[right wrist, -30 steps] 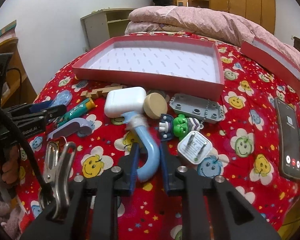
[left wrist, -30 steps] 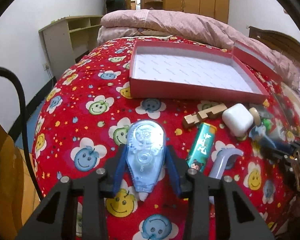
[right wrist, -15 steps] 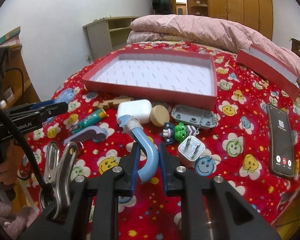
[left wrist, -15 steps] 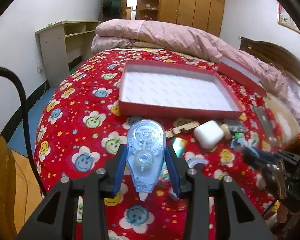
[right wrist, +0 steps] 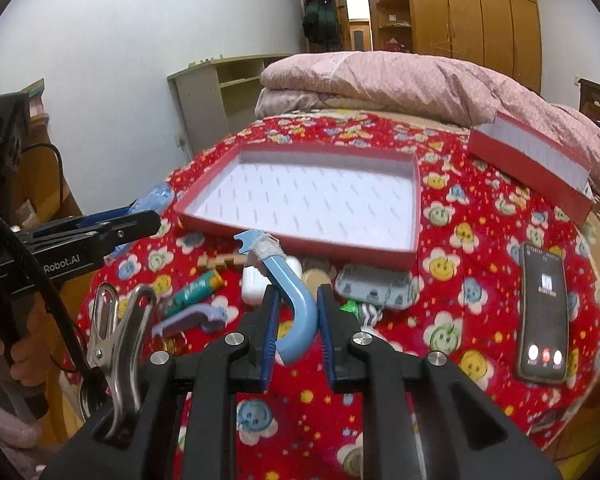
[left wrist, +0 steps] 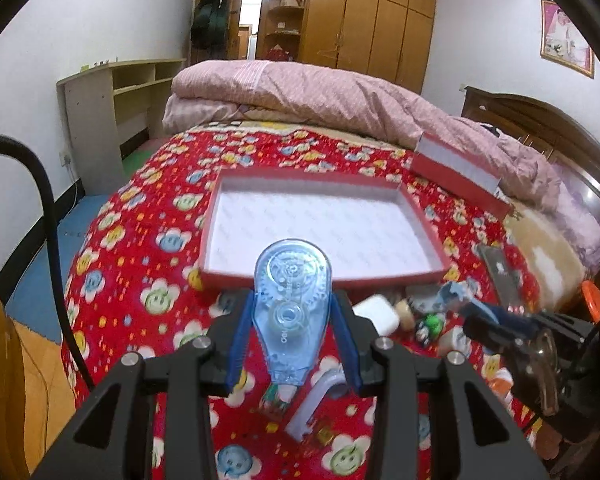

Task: Organize rigid objects
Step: 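Carry the tape with the left tool while the right tool carries the hook into the tray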

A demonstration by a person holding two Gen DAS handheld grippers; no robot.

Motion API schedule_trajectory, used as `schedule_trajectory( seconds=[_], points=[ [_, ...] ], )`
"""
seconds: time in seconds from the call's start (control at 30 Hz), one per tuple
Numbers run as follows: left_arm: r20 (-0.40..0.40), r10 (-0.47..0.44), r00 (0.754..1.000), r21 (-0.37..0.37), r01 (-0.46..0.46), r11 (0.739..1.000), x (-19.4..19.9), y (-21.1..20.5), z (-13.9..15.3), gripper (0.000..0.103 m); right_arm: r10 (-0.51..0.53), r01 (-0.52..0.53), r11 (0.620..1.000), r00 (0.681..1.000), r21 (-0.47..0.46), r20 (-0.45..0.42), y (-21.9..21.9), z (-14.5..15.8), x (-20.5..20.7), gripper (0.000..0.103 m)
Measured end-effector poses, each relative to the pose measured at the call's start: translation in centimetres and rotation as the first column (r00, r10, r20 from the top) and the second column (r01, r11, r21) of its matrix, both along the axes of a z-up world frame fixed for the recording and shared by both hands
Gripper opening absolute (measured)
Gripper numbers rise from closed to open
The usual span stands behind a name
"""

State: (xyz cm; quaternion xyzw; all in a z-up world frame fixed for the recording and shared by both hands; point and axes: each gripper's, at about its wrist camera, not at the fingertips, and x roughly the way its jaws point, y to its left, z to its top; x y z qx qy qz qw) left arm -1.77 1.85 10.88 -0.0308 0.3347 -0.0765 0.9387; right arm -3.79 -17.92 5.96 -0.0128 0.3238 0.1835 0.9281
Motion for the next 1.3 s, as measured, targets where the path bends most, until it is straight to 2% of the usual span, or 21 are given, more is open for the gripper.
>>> schedule_trajectory(
  seconds=[0.27, 0.5, 0.7, 1.3],
  points=[
    [0.015, 0.005, 1.0, -0.014, -0.005, 1.0, 2.8, -0.7, 2.1, 0.041, -0.011, 0.011, 1.0, 1.0, 0.005, -0.002, 0.2, 1.8, 2.9, 0.02],
    [0.001, 0.012, 1.0, 0.009, -0.012, 1.0, 5.1, -1.0, 2.0, 0.041, -0.021, 0.021, 1.0, 1.0, -0.008, 0.004, 0.5, 2.6, 5.5, 0.02],
    [-0.034, 0.023, 0.999, 0.017, -0.023, 1.0, 7.4, -1.0, 0.6, 0.041, -0.03, 0.03, 1.0, 0.999, -0.005, -0.019, 0.5, 2.1, 7.8, 0.02],
    [-0.124, 0.008, 0.992, 0.086, 0.002, 0.996, 13.7, -3.1, -4.2, 0.041, -0.075, 0.074, 0.997, 0.989, -0.014, -0.127, -0.4, -2.0, 14.6, 0.02]
  ],
)
